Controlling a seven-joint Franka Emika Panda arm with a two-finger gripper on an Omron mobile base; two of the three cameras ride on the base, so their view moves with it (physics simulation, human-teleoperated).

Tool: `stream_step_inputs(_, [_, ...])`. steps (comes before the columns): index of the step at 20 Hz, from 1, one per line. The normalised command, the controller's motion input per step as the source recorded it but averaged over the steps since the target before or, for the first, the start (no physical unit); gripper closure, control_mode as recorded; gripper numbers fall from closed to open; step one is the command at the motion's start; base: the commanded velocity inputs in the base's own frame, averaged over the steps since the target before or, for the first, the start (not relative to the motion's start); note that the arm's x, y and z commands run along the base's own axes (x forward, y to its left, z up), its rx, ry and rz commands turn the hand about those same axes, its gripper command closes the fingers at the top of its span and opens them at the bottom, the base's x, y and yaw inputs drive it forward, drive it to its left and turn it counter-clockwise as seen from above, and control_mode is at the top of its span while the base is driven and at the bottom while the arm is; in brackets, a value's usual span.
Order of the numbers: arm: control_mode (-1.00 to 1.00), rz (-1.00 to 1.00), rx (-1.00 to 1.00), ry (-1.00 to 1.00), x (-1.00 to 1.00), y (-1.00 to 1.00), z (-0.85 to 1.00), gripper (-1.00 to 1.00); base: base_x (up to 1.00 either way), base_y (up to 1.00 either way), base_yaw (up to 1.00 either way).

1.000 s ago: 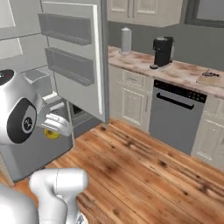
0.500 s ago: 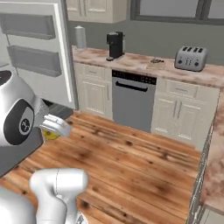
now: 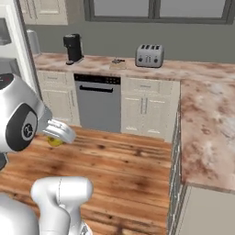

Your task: Retrieve a lemon from the fridge and place it on the cutting board with the fish.

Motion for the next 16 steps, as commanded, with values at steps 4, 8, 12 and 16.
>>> stream_step_inputs(4, [1.0, 0.0, 0.0, 0.0, 0.0, 0.0, 0.0, 1.0, 0.52, 0.0, -0.15])
stream_step_inputs(8, [1.0, 0.0, 0.0, 0.0, 0.0, 0.0, 0.0, 1.0, 0.82, -0.06, 0.04])
stream_step_inputs(12, [1.0, 0.0, 0.0, 0.0, 0.0, 0.0, 0.0, 1.0, 1.0, -0.13, 0.17])
stream_step_inputs(16, [1.0, 0.0, 0.0, 0.0, 0.0, 0.0, 0.0, 1.0, 0.92, -0.06, 0.14])
